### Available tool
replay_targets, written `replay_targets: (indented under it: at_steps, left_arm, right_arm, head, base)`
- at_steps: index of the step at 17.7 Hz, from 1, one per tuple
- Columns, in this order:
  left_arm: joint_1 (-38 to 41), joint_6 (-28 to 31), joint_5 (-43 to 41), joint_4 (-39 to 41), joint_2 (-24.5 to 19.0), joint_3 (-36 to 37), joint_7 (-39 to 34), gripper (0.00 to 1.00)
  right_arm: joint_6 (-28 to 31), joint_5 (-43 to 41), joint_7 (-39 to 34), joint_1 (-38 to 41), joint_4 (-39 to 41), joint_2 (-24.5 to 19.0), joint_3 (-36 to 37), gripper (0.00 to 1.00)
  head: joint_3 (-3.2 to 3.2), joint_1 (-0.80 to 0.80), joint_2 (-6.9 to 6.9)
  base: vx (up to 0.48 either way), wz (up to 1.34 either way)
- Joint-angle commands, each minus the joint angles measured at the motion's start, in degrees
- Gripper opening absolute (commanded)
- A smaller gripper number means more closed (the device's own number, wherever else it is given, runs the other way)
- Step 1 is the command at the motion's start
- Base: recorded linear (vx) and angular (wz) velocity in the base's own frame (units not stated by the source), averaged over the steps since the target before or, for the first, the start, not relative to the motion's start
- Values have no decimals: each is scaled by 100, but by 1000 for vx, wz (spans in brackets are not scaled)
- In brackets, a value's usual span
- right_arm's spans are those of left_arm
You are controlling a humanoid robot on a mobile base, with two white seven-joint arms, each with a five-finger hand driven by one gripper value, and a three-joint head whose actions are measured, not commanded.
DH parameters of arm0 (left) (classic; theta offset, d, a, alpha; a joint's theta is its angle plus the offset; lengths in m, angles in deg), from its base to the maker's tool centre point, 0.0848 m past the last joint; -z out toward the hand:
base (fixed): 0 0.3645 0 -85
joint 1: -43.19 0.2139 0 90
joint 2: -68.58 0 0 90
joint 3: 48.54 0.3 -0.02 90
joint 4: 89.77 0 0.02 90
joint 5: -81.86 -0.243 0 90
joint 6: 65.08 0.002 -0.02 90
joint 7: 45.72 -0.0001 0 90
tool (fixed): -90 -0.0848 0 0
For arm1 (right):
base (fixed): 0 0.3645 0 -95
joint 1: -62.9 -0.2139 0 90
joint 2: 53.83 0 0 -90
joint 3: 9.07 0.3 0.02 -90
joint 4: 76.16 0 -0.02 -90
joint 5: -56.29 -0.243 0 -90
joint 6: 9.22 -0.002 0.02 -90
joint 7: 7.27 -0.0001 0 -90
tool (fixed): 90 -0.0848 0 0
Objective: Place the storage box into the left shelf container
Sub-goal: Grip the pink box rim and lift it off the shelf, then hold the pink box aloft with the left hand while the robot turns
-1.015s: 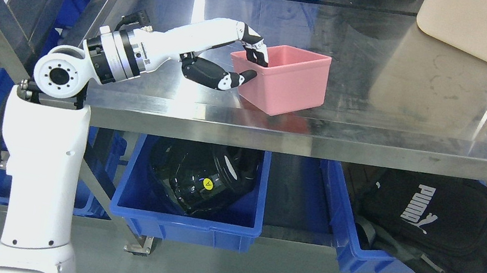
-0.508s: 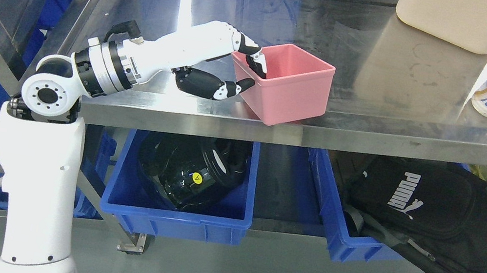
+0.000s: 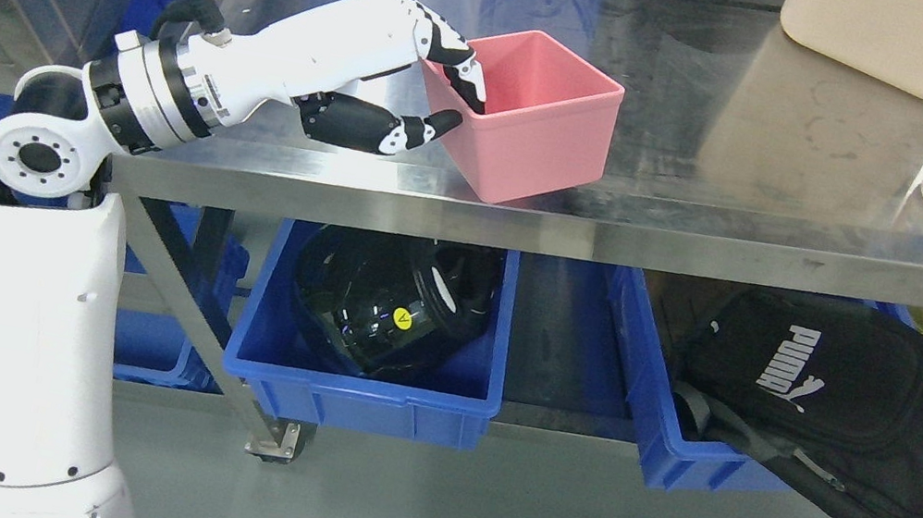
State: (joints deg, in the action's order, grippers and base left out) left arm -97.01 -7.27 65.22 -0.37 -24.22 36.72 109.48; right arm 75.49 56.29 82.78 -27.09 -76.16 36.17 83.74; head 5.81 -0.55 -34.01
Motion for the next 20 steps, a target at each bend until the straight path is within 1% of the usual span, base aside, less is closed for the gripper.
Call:
replay_targets:
  at_steps: [1, 14, 20]
  left_arm:
    - [-43, -42, 2, 166, -169, -98, 1, 1]
    - [89, -51, 2, 166, -160, 218, 1, 1]
    - [370, -59, -6, 166, -133, 508, -17, 1]
  right_arm:
    - [2, -18, -5, 43, 100, 100, 0, 100]
    - [2, -18, -5, 43, 100, 100, 0, 100]
    - [2, -18, -5, 43, 100, 100, 0, 100]
  head:
    - [0, 0, 0]
    - [0, 0, -4]
    - [0, 0, -5]
  base:
    - [-107, 365]
    - [-100, 566]
    - [-43, 651]
